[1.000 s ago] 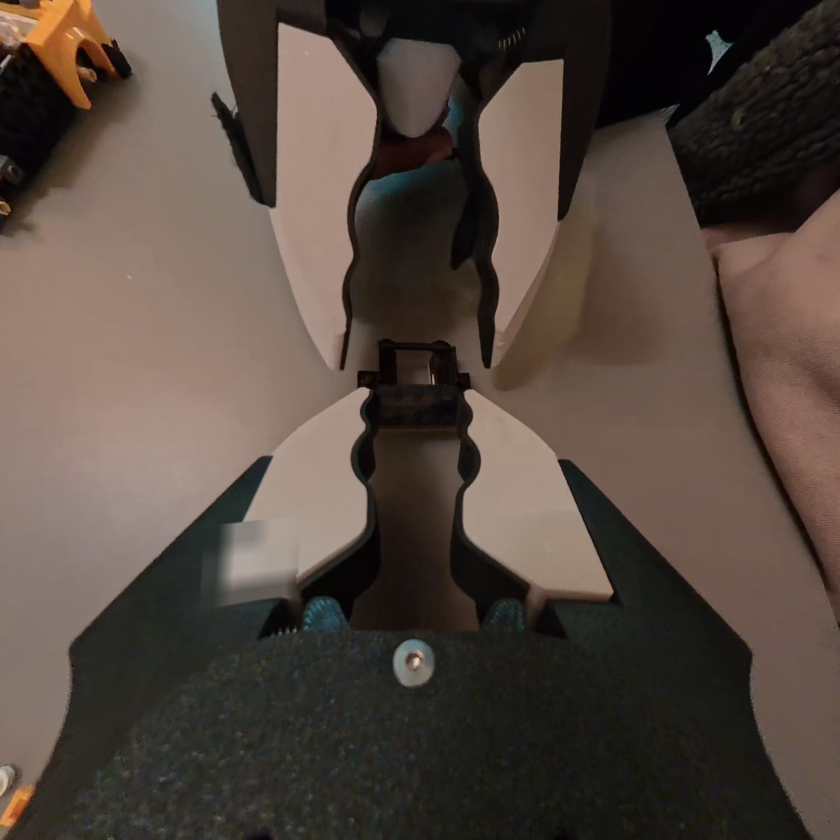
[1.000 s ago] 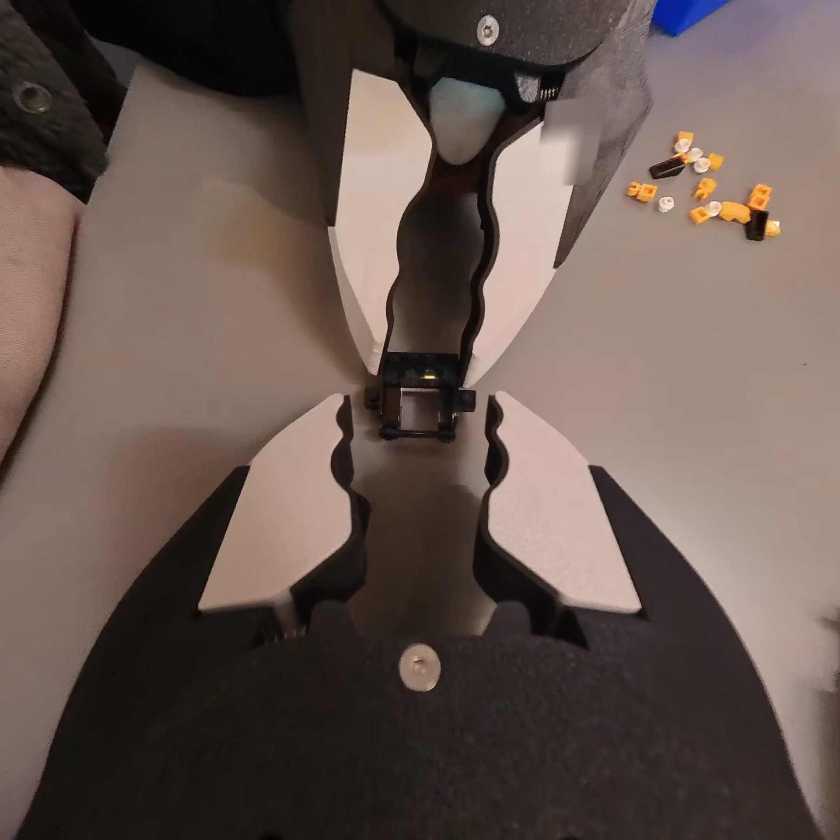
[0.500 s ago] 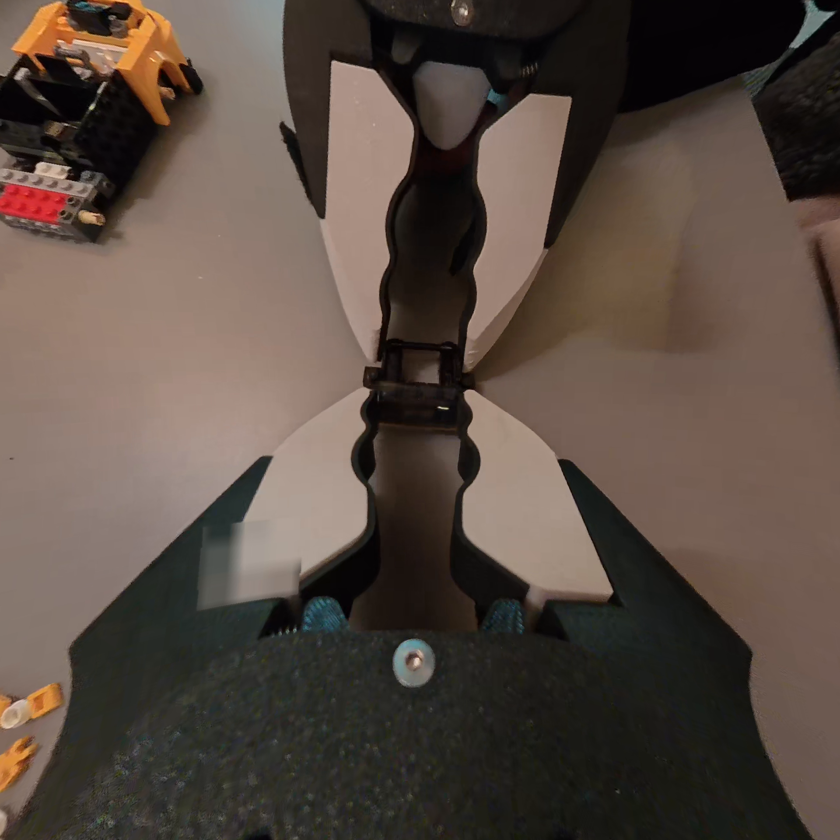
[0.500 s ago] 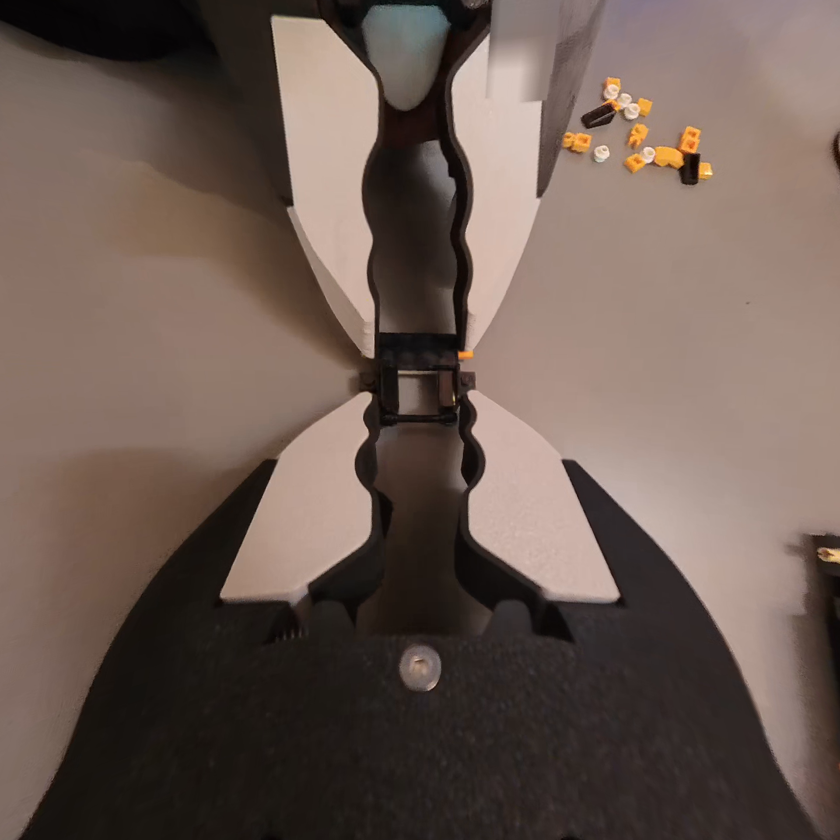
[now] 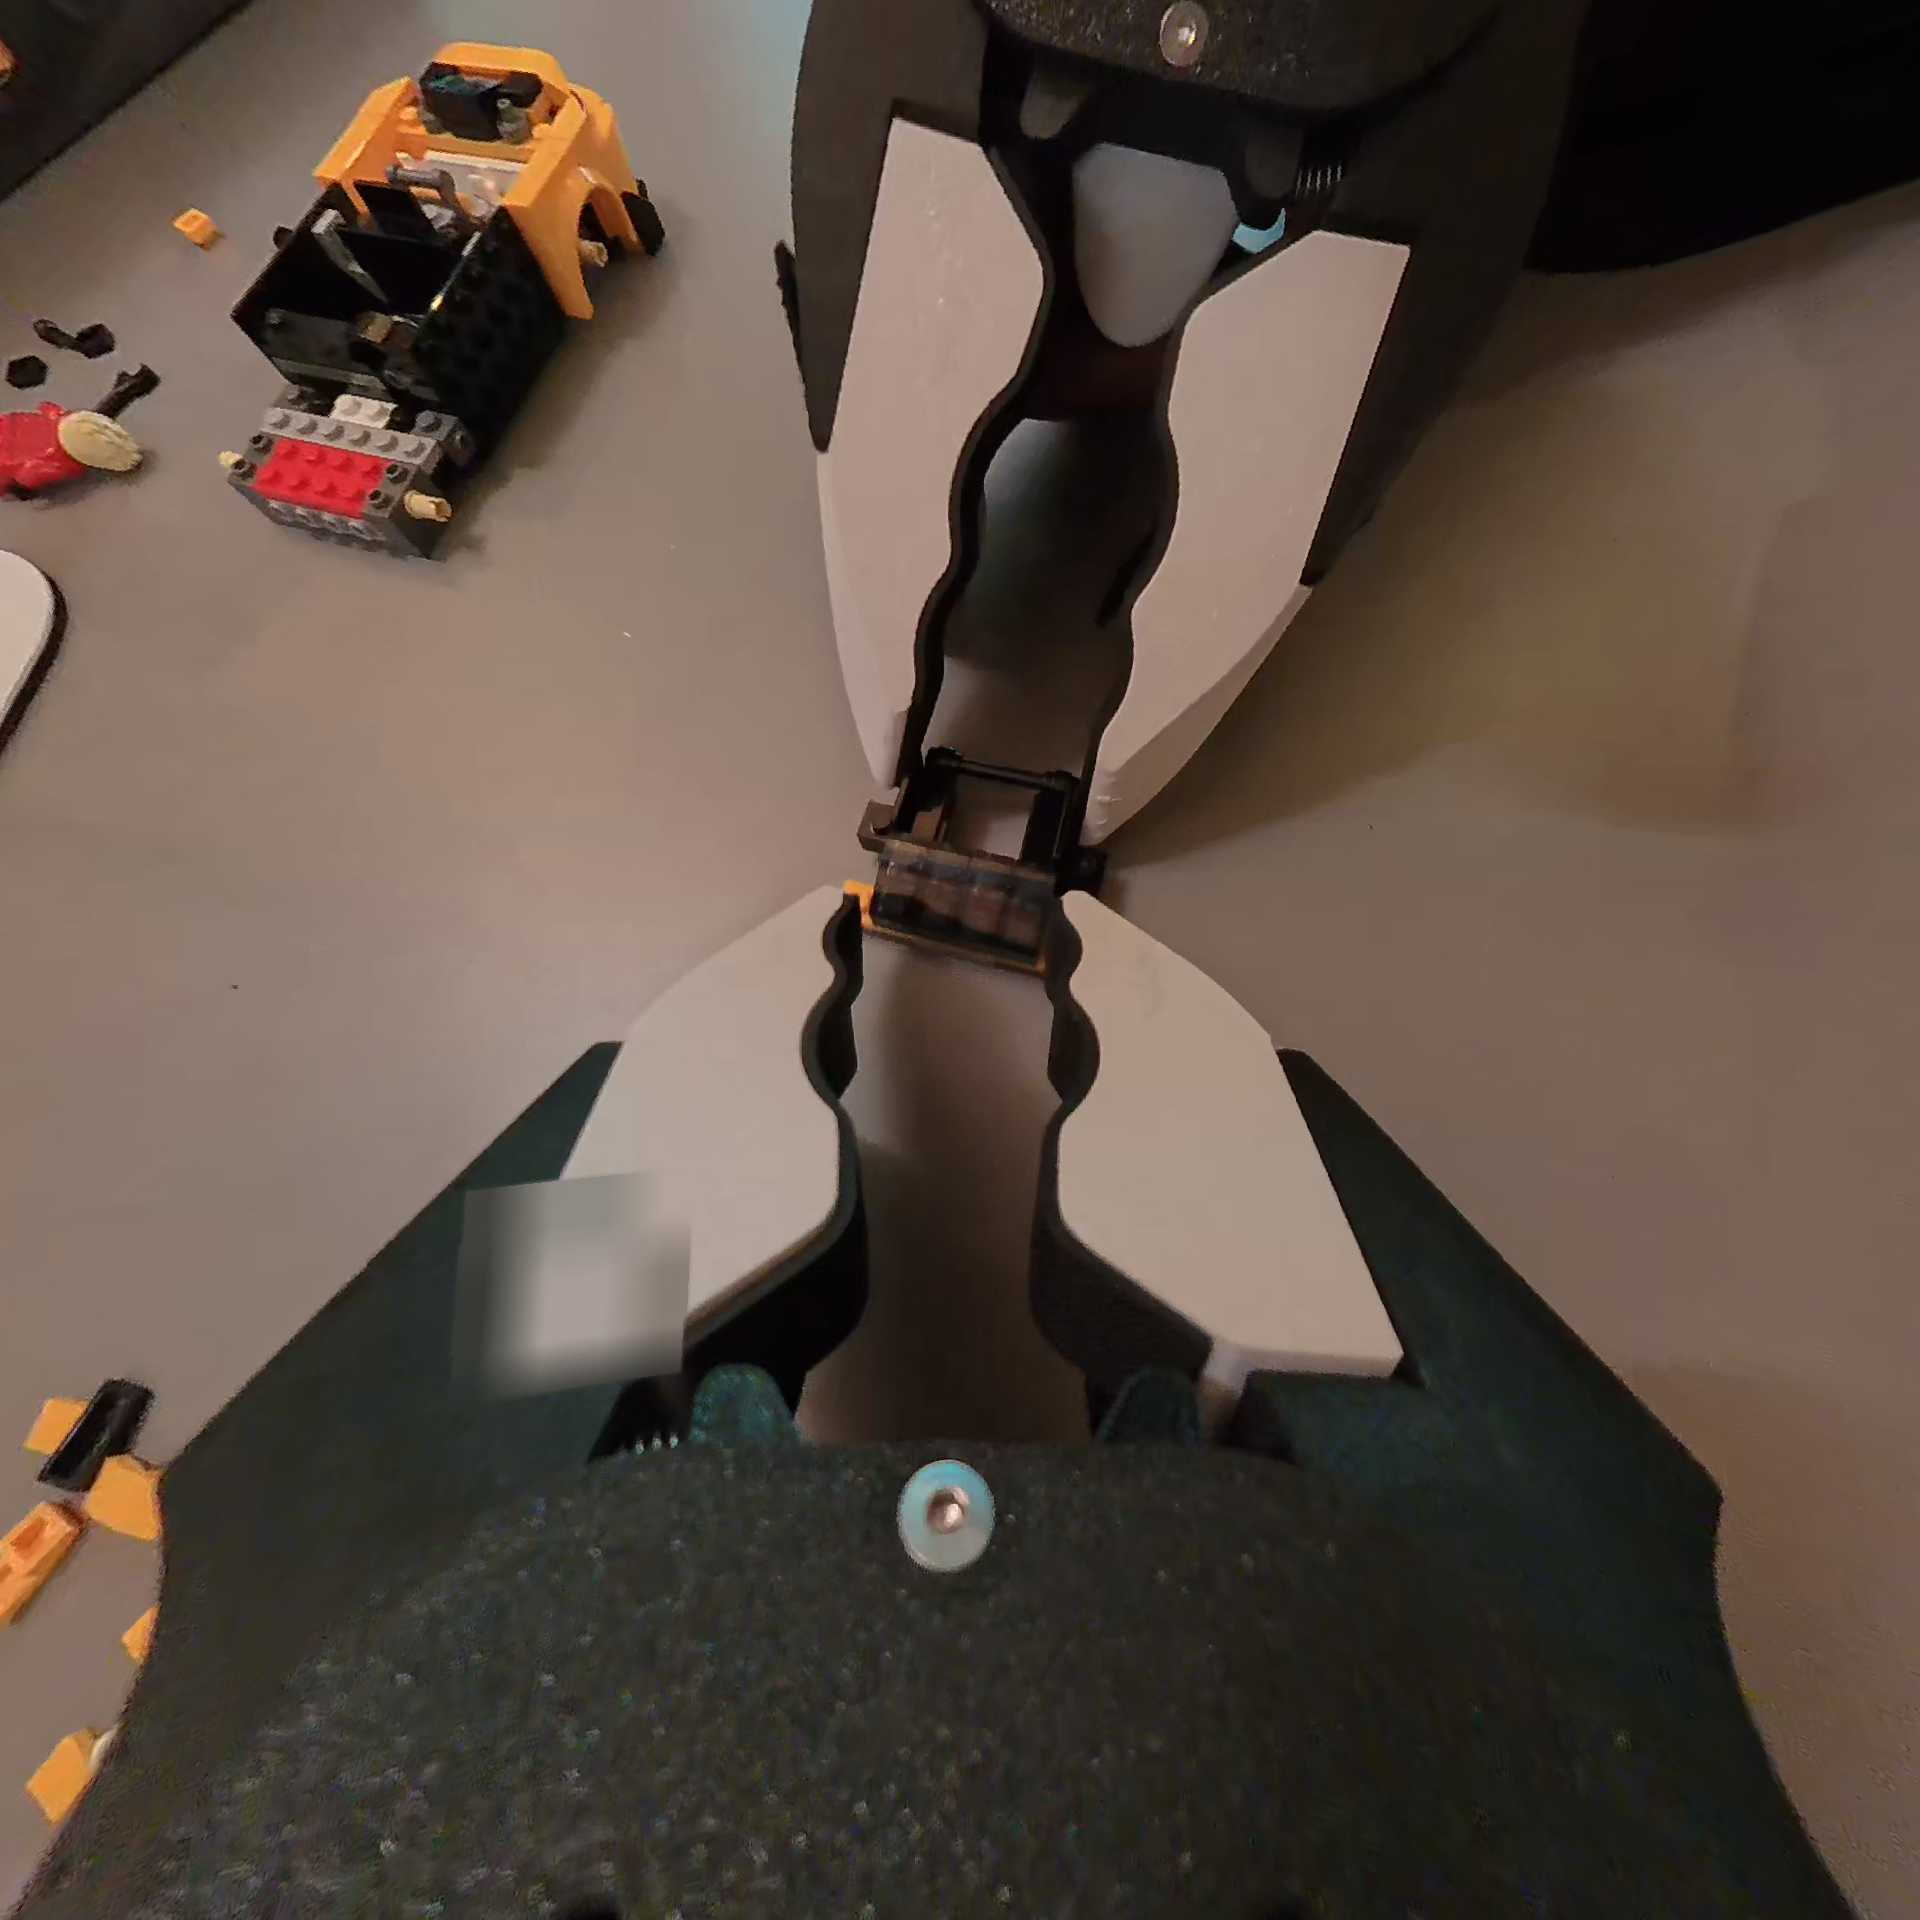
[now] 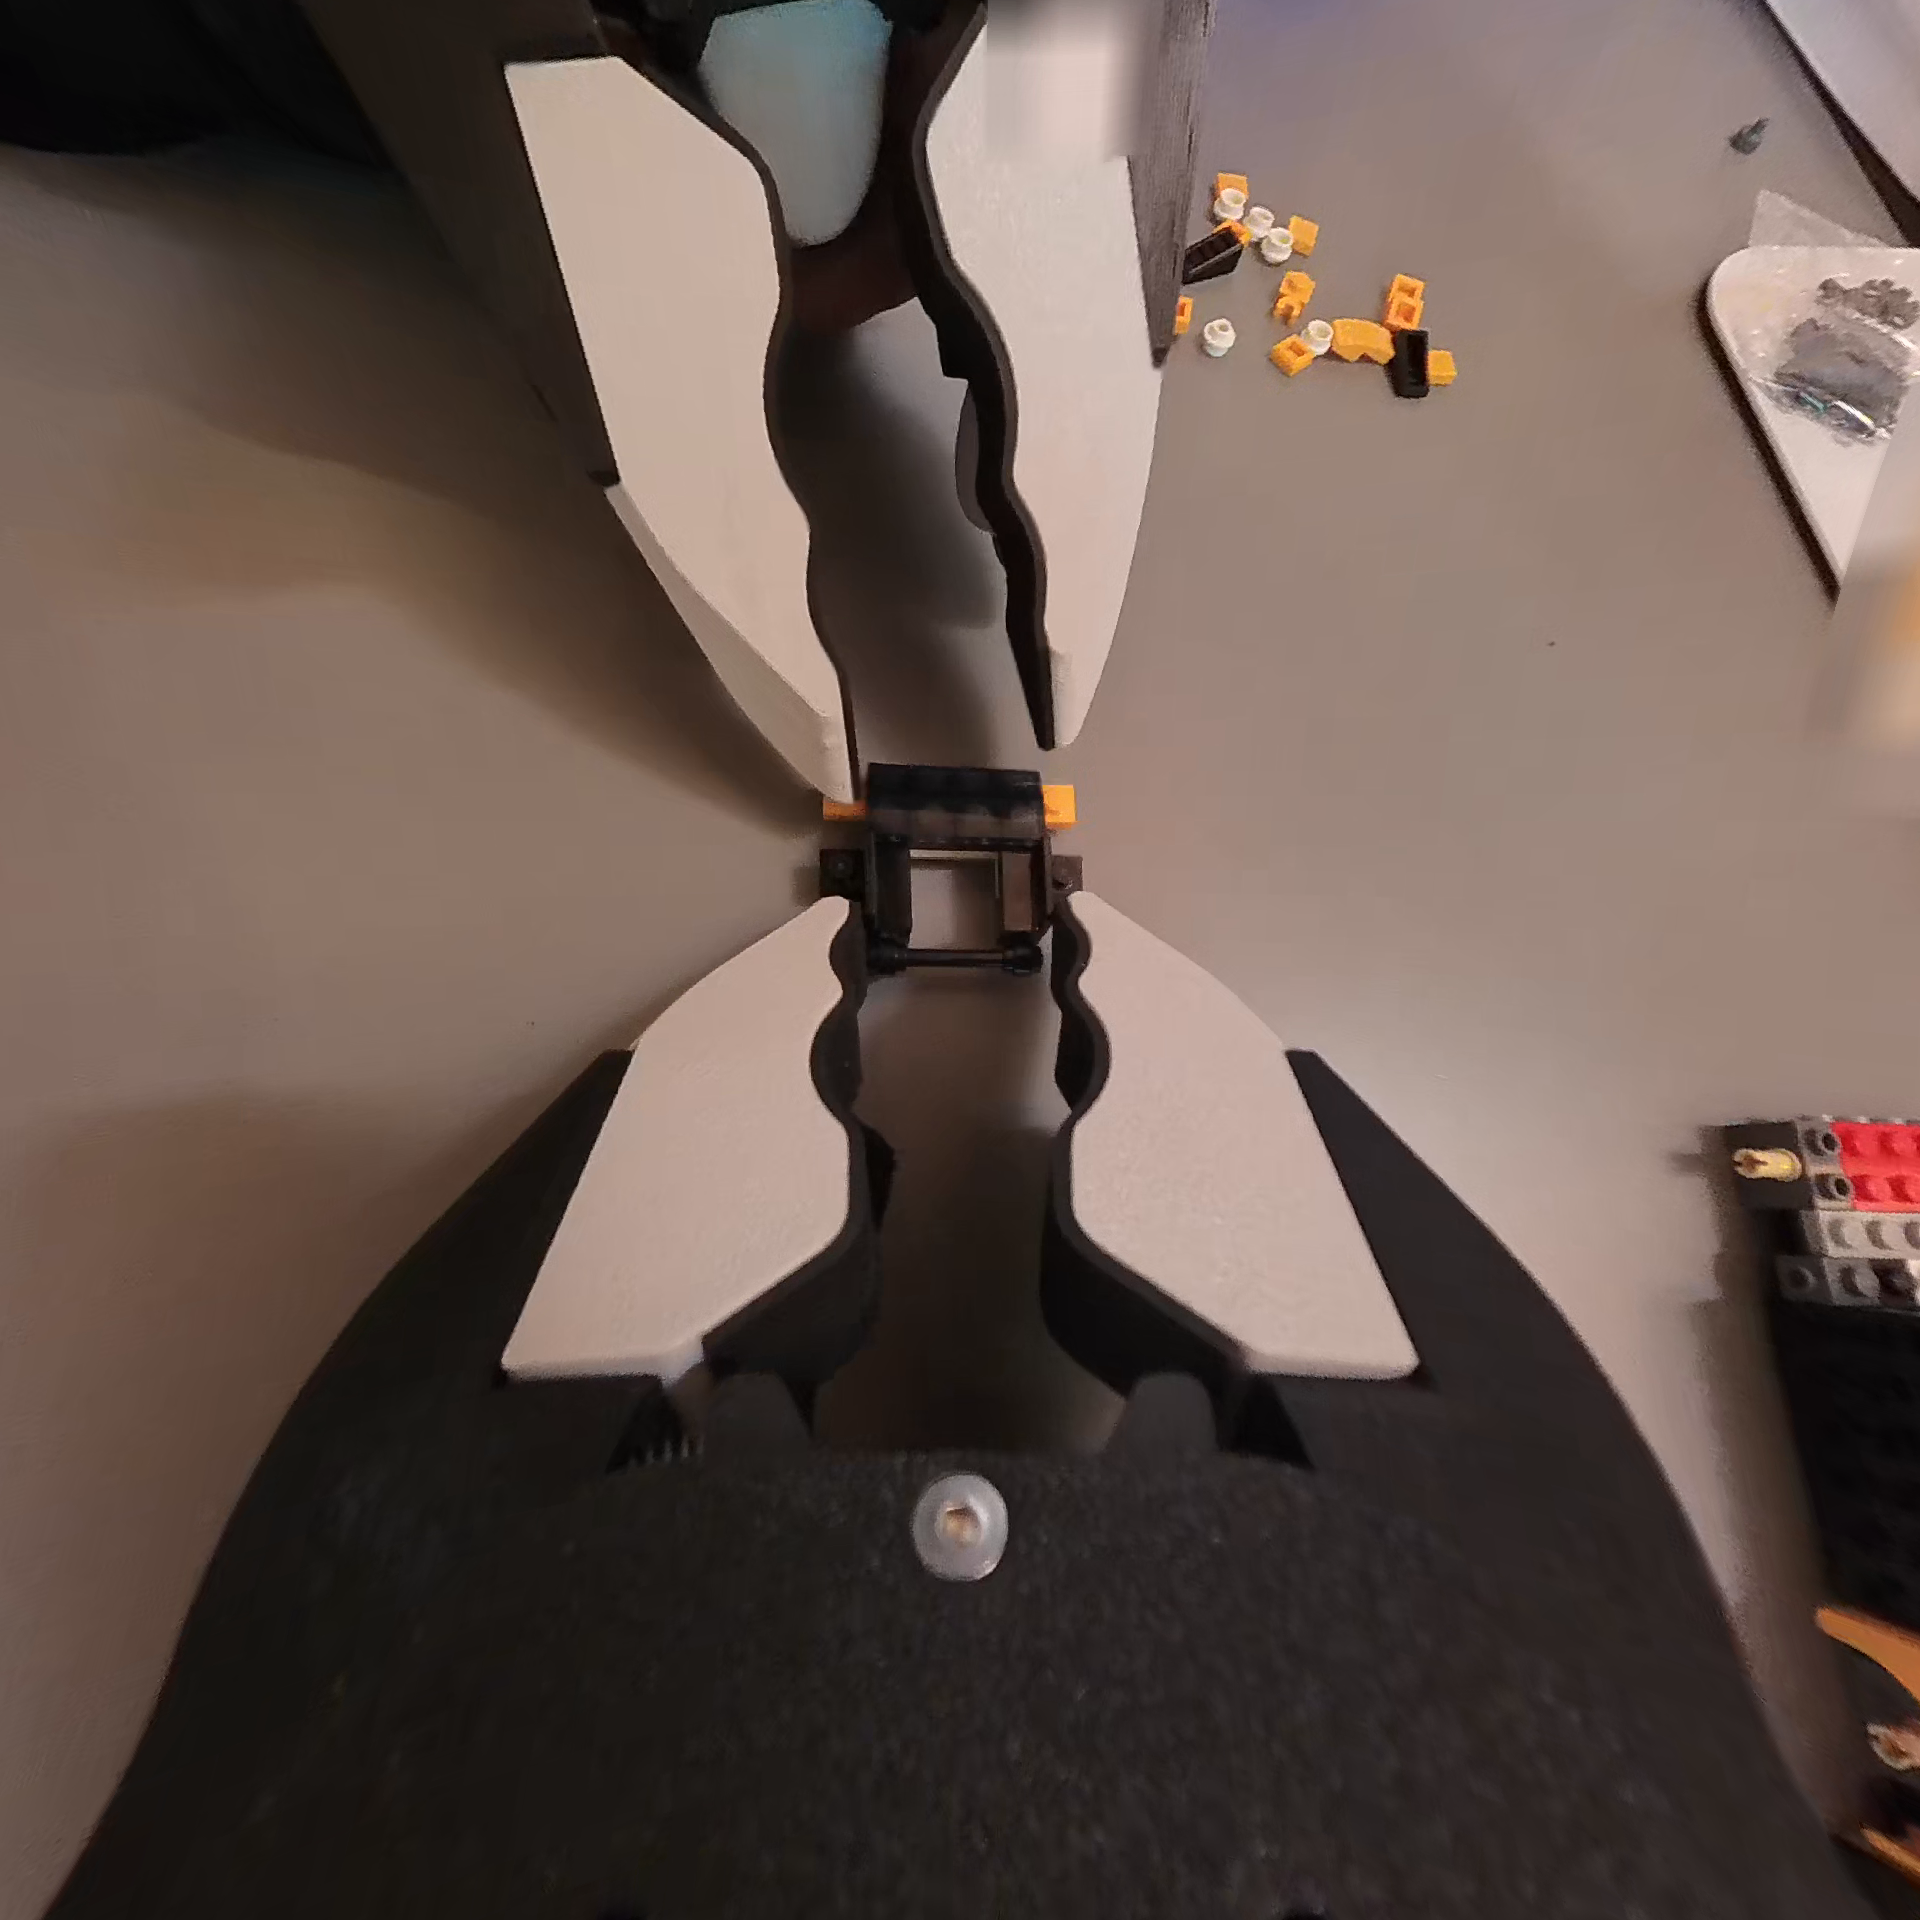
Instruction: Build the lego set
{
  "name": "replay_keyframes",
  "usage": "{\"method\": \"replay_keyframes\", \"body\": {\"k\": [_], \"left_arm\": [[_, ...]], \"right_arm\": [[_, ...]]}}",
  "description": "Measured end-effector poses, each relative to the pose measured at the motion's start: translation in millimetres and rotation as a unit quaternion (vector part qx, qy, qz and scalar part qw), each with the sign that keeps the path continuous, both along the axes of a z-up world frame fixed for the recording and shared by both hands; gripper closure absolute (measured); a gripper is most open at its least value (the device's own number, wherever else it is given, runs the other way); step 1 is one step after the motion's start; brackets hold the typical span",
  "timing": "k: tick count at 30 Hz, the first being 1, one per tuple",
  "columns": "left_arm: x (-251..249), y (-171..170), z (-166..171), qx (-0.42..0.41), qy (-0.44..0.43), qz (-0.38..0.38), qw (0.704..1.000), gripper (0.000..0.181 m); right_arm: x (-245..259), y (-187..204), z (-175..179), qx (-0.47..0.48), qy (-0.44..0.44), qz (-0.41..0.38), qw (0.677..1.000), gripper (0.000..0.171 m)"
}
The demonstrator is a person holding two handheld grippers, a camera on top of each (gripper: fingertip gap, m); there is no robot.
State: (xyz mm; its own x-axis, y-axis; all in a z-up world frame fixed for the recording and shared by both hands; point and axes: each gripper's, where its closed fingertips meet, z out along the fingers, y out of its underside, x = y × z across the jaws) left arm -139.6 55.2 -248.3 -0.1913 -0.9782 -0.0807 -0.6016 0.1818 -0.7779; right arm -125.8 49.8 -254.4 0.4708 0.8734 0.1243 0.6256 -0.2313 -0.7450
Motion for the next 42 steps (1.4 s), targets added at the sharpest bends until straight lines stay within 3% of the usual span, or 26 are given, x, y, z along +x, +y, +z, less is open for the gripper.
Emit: {"method": "replay_keyframes", "body": {"k": [10,18,26,27,29,34,38,42], "left_arm": [[-7,5,8,-0.023,-0.012,0.007,1.000,0.147],[-6,-9,-5,-0.023,0.026,-0.025,0.999,0.146],[-5,13,-9,0.011,0.032,0.032,0.999,0.151],[-5,17,-9,0.017,0.032,0.042,0.998,0.151],[-5,27,-7,0.026,0.027,0.069,0.997,0.155],[-4,38,-3,0.042,0.014,0.100,0.994,0.158],[-4,48,6,0.031,-0.010,0.122,0.992,0.160],[-4,55,19,0.010,-0.046,0.142,0.989,0.161]], "right_arm": [[11,5,16,-0.008,0.066,-0.016,0.998,0.129],[3,-3,-3,-0.051,0.011,0.013,0.999,0.106],[8,-12,0,-0.033,-0.038,0.013,0.999,0.129],[8,-16,1,-0.037,-0.039,0.017,0.998,0.135],[1,-29,6,-0.042,-0.022,0.056,0.997,0.168],[-17,-47,29,-0.011,0.041,0.133,0.990,0.171],[1,-21,38,0.030,-0.004,0.111,0.993,0.129],[5,-17,26,0.000,-0.103,0.193,0.976,0.111]]}}
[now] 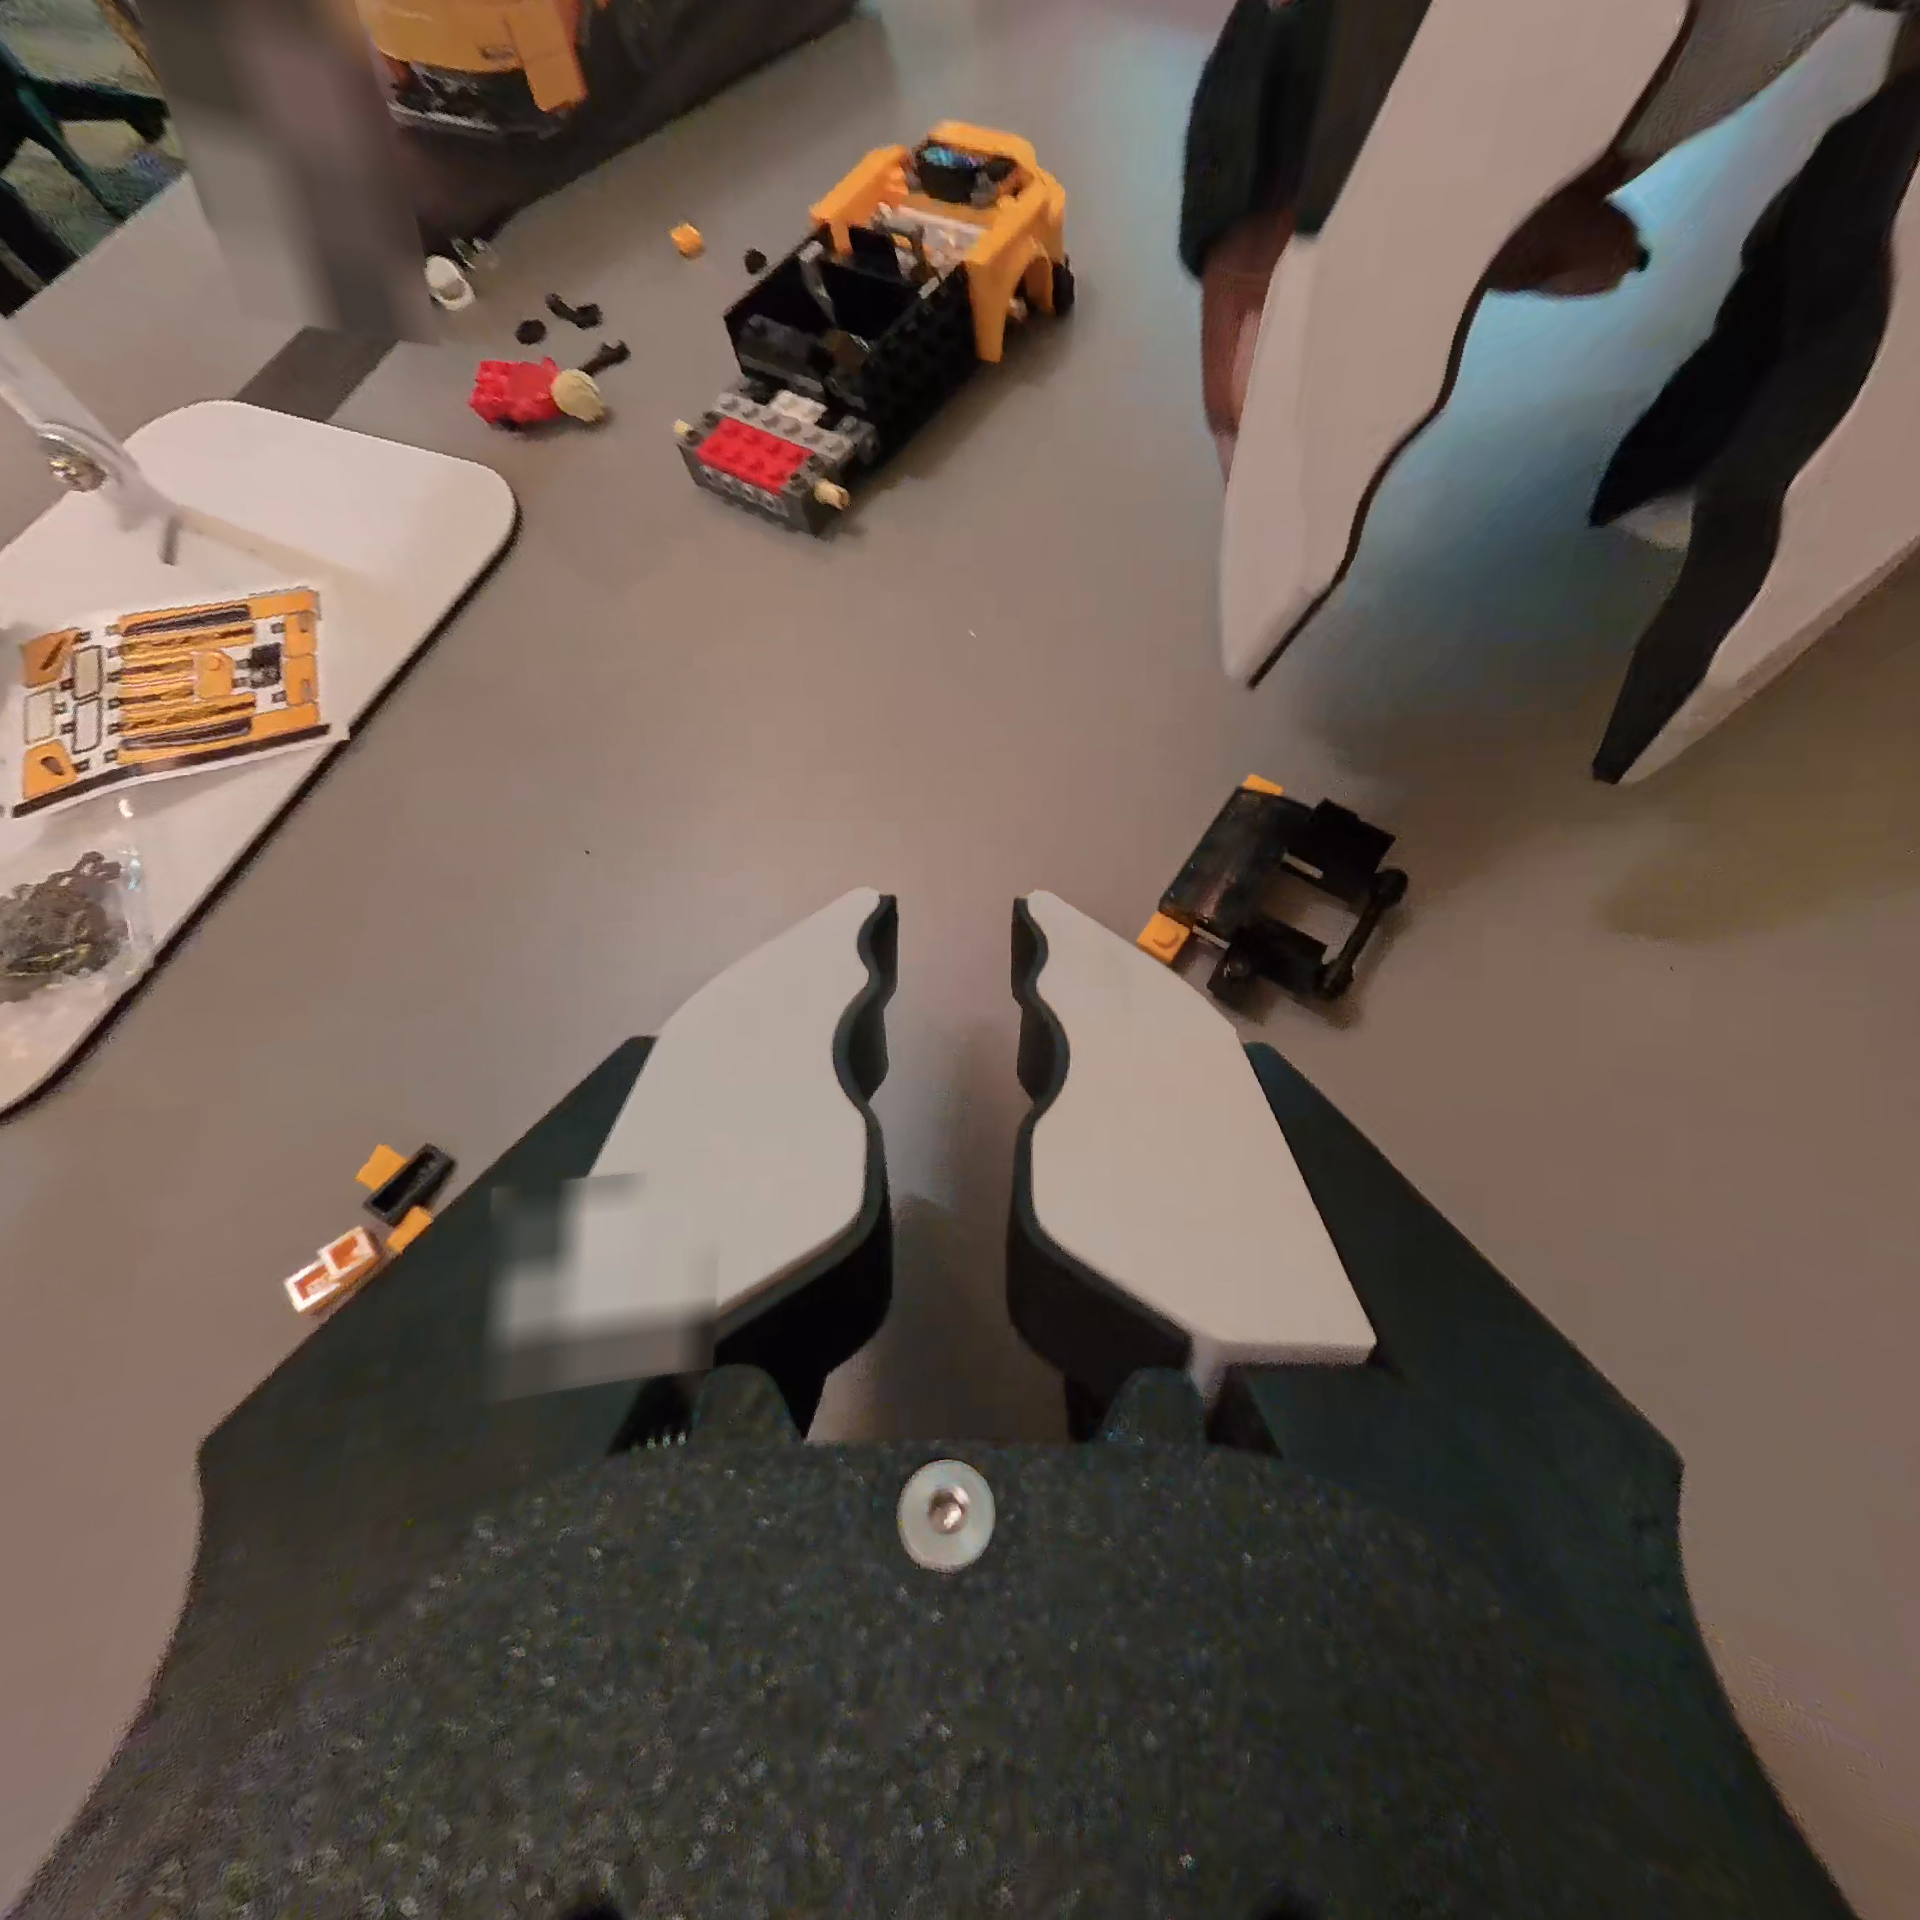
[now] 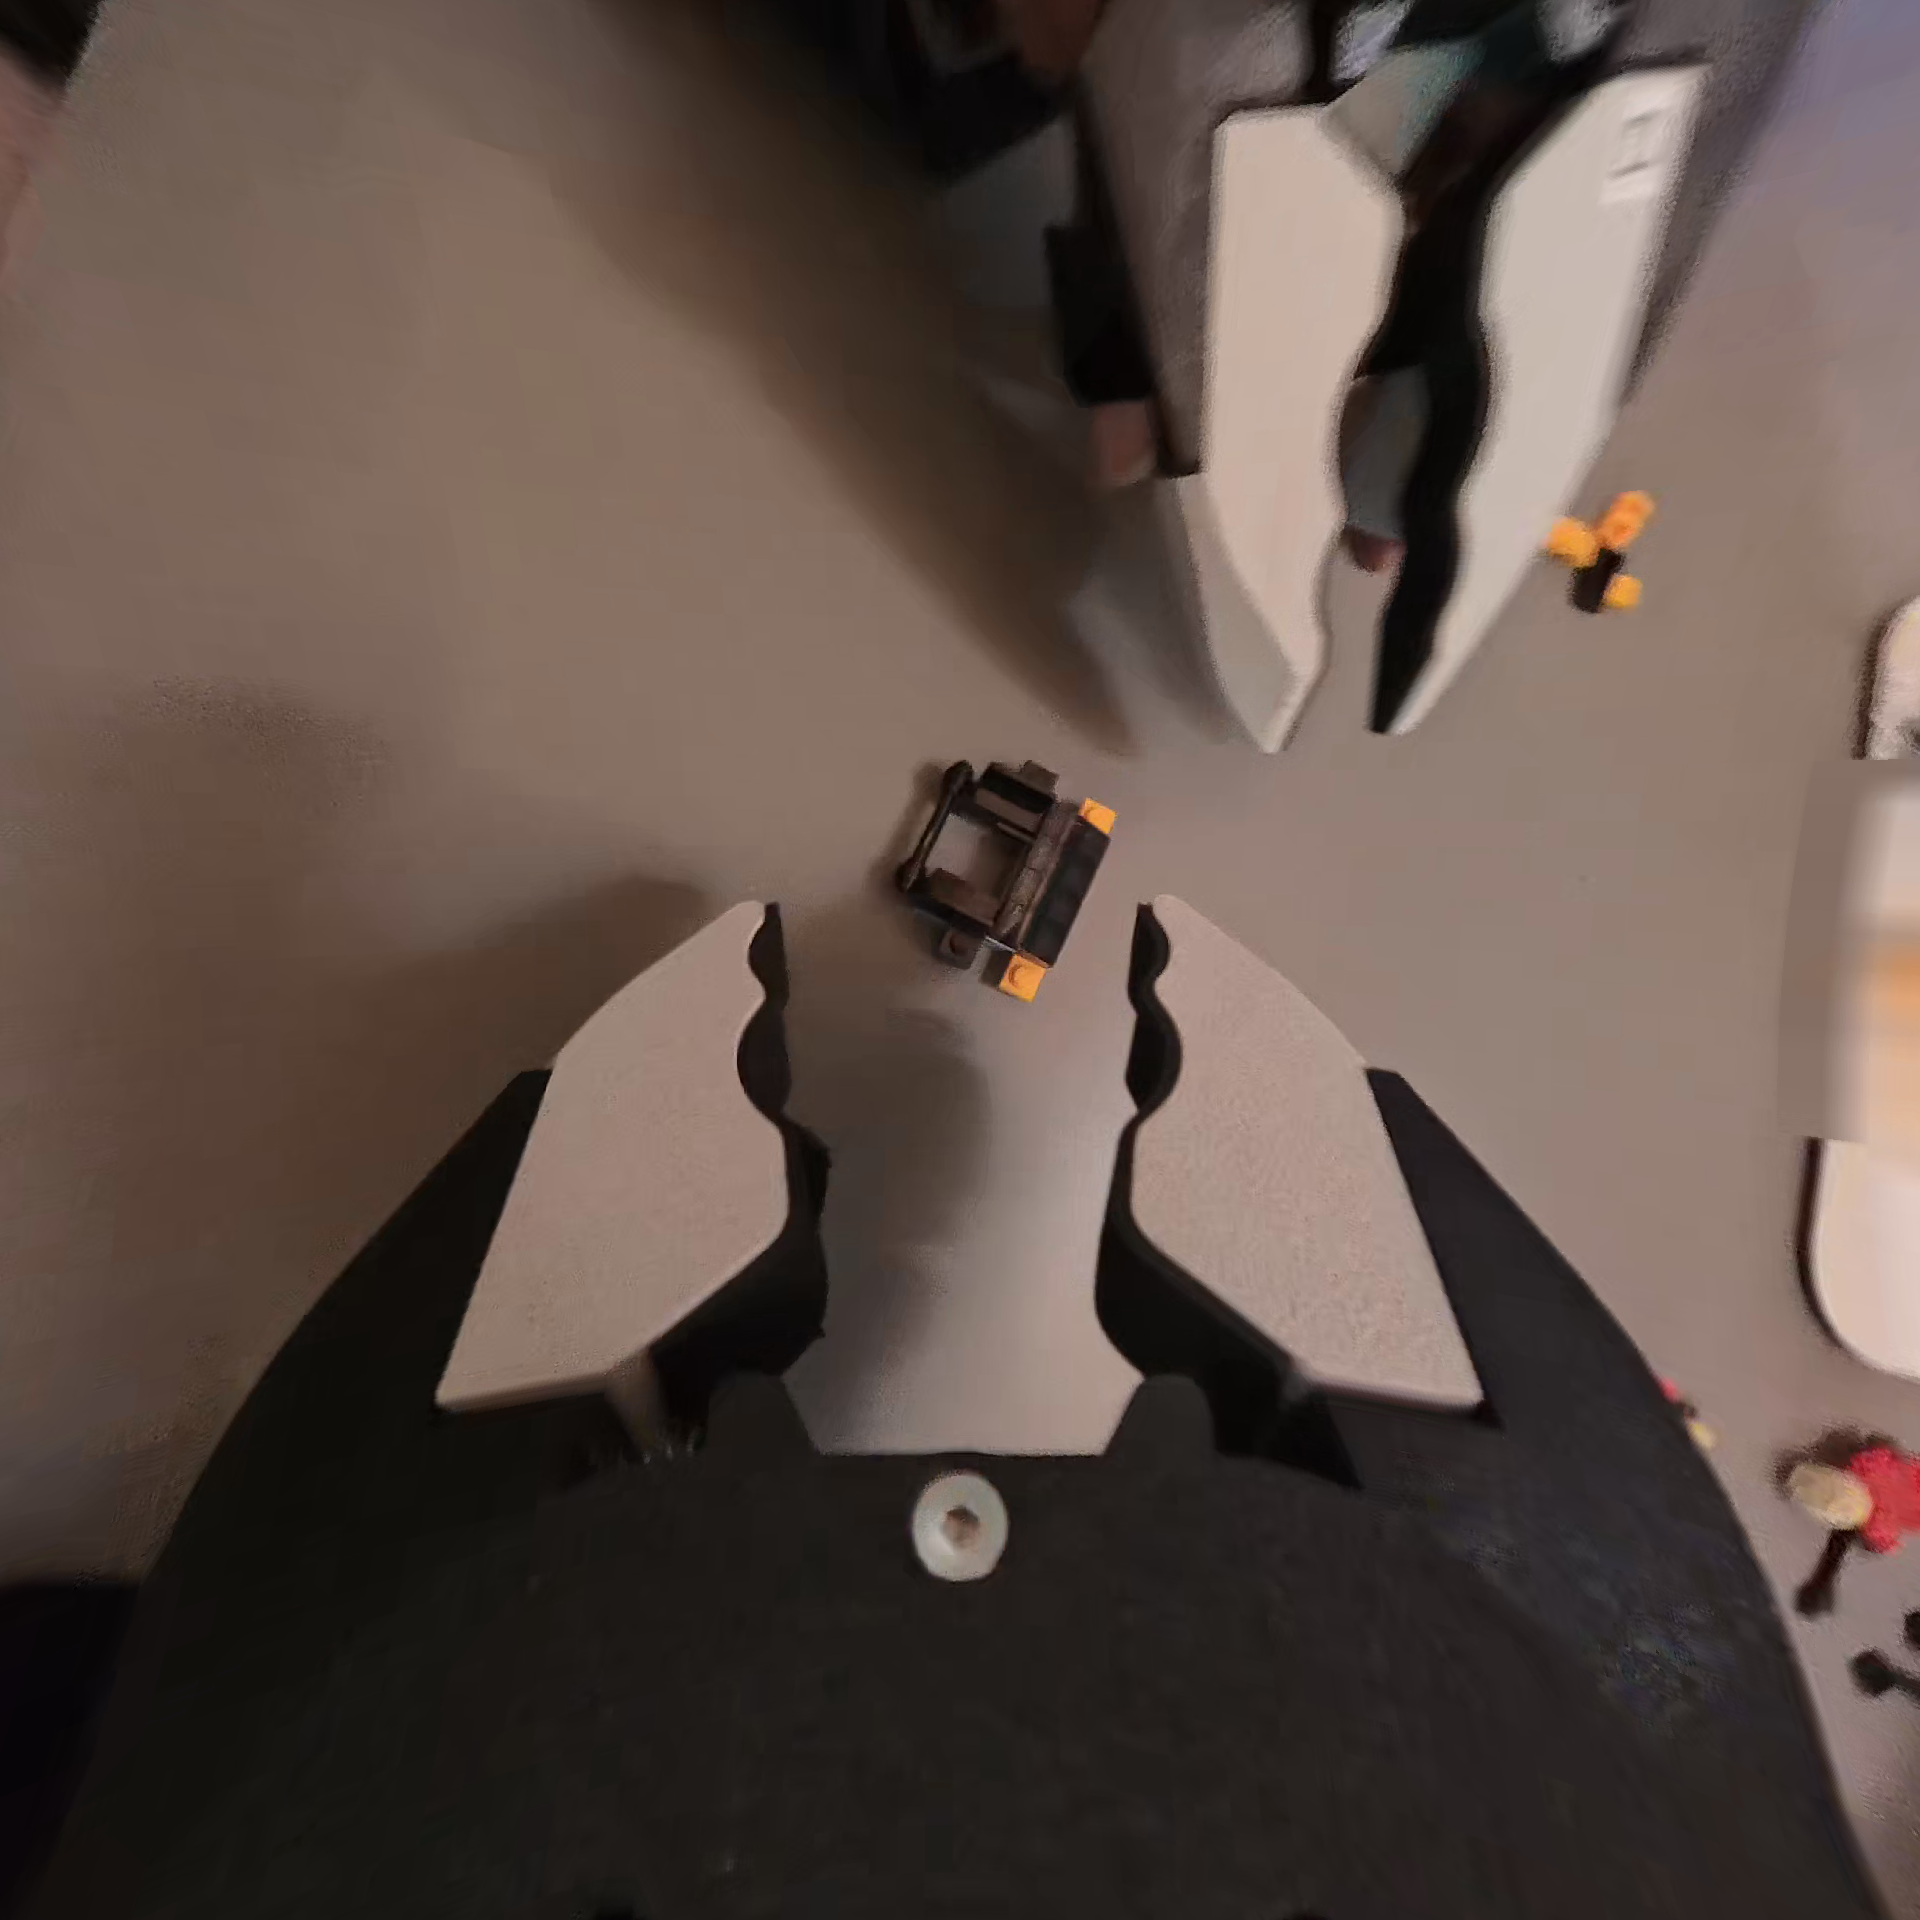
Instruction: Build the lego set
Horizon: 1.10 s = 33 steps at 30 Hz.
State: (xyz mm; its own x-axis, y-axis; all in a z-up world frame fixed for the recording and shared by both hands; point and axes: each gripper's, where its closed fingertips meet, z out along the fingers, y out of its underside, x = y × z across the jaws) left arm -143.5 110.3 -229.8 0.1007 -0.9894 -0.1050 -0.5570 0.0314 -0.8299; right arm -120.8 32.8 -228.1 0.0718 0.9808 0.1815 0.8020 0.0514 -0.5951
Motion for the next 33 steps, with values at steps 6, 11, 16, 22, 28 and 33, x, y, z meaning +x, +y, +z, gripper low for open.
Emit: {"method": "replay_keyframes", "body": {"k": [6,11,16,22,28,33], "left_arm": [[-4,6,6,0.008,-0.019,0.014,1.000,0.163],[-5,7,4,0.007,-0.018,0.014,1.000,0.163],[-7,7,2,0.005,-0.016,0.011,1.000,0.163],[-7,4,5,0.000,-0.023,0.007,1.000,0.163],[-3,-2,1,-0.008,-0.019,0.000,1.000,0.164],[-5,-4,-3,-0.009,-0.015,0.000,1.000,0.164]], "right_arm": [[-11,13,-15,-0.020,-0.126,0.131,0.983,0.102],[-18,24,-26,-0.031,-0.183,0.203,0.961,0.108],[-14,24,-33,-0.057,-0.194,0.168,0.965,0.122],[16,35,-24,-0.145,-0.116,-0.188,0.964,0.130],[23,24,-33,-0.112,-0.052,-0.299,0.946,0.121],[17,17,7,-0.043,0.034,-0.245,0.968,0.103]]}}
